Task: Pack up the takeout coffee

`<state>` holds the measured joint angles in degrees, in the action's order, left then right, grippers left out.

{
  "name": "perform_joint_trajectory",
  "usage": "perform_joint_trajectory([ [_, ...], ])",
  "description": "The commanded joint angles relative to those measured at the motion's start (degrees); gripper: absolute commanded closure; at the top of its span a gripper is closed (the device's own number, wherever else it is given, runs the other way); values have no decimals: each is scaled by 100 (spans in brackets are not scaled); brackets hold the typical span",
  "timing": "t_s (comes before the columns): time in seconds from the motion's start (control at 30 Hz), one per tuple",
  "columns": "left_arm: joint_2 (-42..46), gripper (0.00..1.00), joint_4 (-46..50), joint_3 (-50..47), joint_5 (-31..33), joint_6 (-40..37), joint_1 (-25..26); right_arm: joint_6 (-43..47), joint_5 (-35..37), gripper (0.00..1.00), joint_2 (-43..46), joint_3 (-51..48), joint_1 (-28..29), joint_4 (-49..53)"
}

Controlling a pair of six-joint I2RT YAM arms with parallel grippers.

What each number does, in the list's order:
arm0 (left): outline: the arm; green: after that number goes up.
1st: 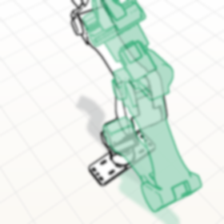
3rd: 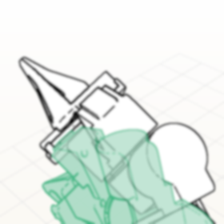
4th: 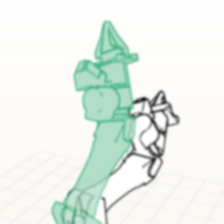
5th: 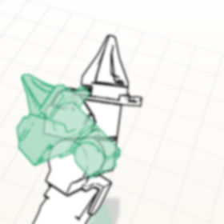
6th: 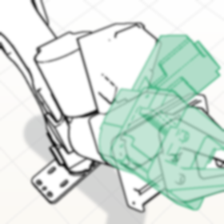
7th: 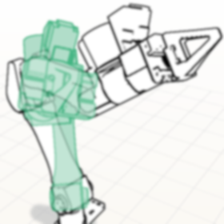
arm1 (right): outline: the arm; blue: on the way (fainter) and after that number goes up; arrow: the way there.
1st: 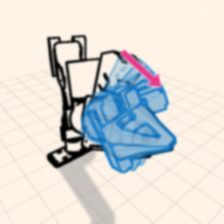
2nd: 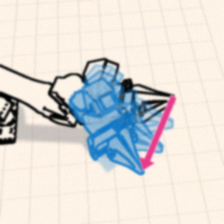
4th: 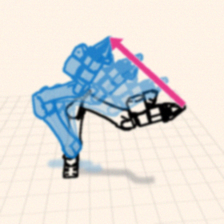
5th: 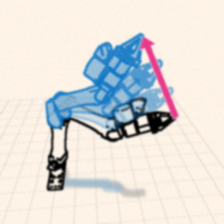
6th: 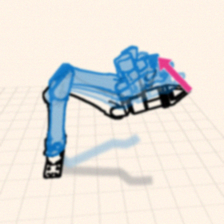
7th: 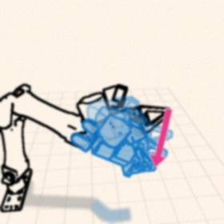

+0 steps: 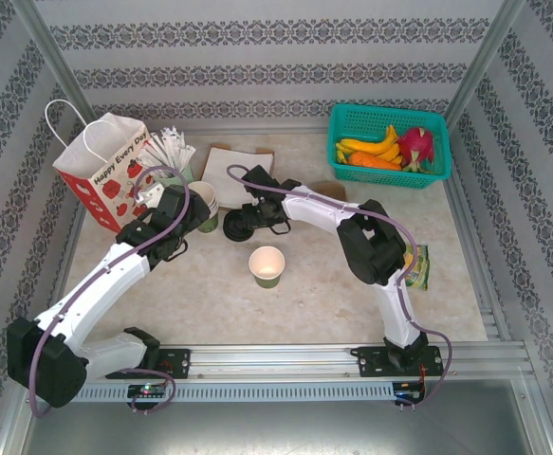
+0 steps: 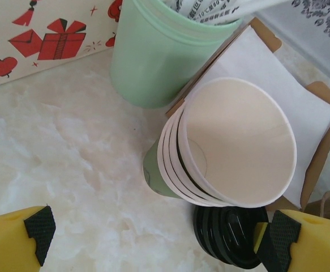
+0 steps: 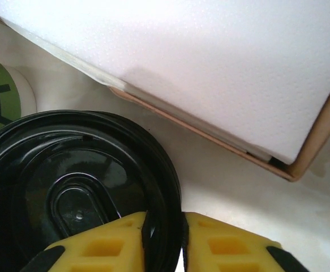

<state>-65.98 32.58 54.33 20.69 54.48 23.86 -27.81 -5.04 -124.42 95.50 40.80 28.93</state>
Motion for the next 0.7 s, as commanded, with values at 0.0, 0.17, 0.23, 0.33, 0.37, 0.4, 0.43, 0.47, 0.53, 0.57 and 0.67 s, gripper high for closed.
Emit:
perform_joint_trajectory([
  [0.0, -58, 1, 70, 70, -180, -115, -83, 140, 268, 79, 189, 50, 87, 30],
  [0.17, -56, 1, -178, 8, -411, -285, -91, 191, 527, 81, 525, -199, 106, -185],
  [0.23, -42, 1, -276, -19, -484, -353, -91, 254, 642, 81, 657, -318, 126, -308],
  [0.33, -55, 1, -441, -70, -630, -465, -92, 371, 843, 82, 862, -531, 173, -563],
  [0.37, -57, 1, -500, -87, -699, -505, -96, 404, 896, 82, 921, -611, 191, -657],
  [0.4, -59, 1, -564, -96, -770, -540, -96, 428, 944, 82, 973, -673, 201, -747],
  [0.43, -73, 1, -643, -120, -863, -589, -100, 443, 998, 82, 1029, -750, 219, -833],
  [0.47, -77, 1, -708, -139, -949, -620, -109, 469, 1033, 82, 1080, -818, 231, -919],
  [0.53, -88, 1, -847, -177, -1150, -684, -133, 511, 1095, 82, 1197, -962, 252, -1111],
  [0.57, -90, 1, -947, -201, -1284, -744, -136, 537, 1134, 82, 1260, -1046, 269, -1226],
  [0.67, -138, 1, -1201, -226, -1675, -977, -157, 594, 1294, 82, 1498, -1358, 325, -1644],
])
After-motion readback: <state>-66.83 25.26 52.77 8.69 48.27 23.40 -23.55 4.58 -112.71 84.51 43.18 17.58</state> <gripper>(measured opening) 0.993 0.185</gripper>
